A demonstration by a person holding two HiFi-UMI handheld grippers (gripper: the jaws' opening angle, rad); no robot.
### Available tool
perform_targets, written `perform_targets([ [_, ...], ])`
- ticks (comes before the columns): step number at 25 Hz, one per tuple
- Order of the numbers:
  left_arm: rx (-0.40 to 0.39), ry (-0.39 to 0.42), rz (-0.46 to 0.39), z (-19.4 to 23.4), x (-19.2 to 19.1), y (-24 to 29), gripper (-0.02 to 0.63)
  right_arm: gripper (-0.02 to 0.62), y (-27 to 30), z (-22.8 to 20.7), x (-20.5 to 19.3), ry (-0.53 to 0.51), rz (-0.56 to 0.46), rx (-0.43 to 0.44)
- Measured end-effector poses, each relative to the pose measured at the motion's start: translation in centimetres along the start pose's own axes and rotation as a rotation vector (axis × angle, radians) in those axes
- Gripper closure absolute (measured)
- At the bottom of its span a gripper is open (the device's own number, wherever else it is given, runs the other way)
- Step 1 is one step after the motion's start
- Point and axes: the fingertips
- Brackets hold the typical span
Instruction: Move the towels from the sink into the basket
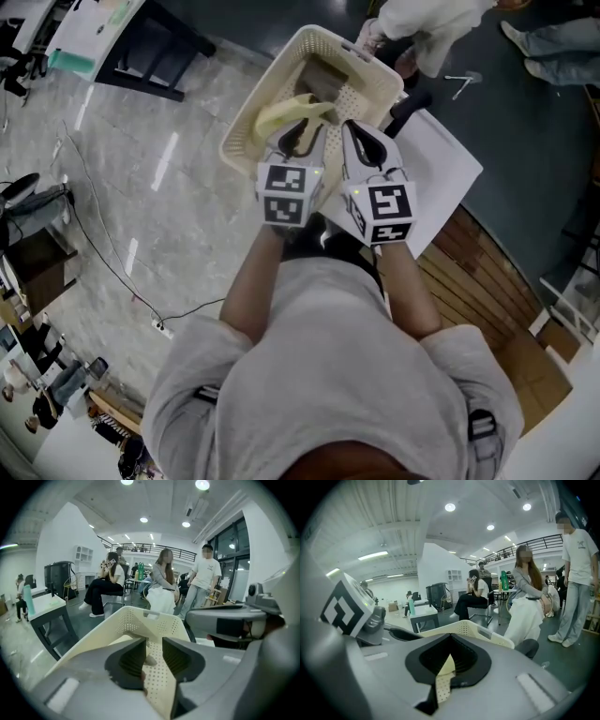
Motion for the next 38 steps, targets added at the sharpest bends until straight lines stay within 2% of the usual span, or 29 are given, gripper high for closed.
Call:
perform_targets([
  [3,0.042,0.005,-0.038,-0.7,0.2,-1.8,0.496,0.589,-1.3,0.6,0.4,-0.012,-0.021,0.018],
  [5,0.08,0.007,-0.076,-1.1,0.4,-3.0,0.585,0.589,-2.2,1.0,0.5,-0.02,-0.031,0.031],
  [11,0.133,0.036,-0.147,-4.0,0.9,-5.6,0.586,0.589,-4.9,1.6,1.2,-0.041,-0.076,0.059],
  [19,0.152,0.051,-0.249,-7.5,1.8,-8.3,0.586,0.591,-9.4,2.0,2.8,-0.088,-0.15,0.077],
  [26,0.16,0.077,-0.284,-9.5,2.5,-9.5,0.586,0.591,-11.7,2.0,3.9,-0.113,-0.207,0.079],
  [38,0.165,0.088,-0.309,-11.8,2.7,-10.4,0.586,0.591,-14.1,1.5,4.0,-0.136,-0.236,0.076],
])
Point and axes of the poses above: the fingertips, and each gripper's own axes: y forward along the fingers, z to its left, x out of its top, and after that the axes turned 9 degrees about -x, right-handed
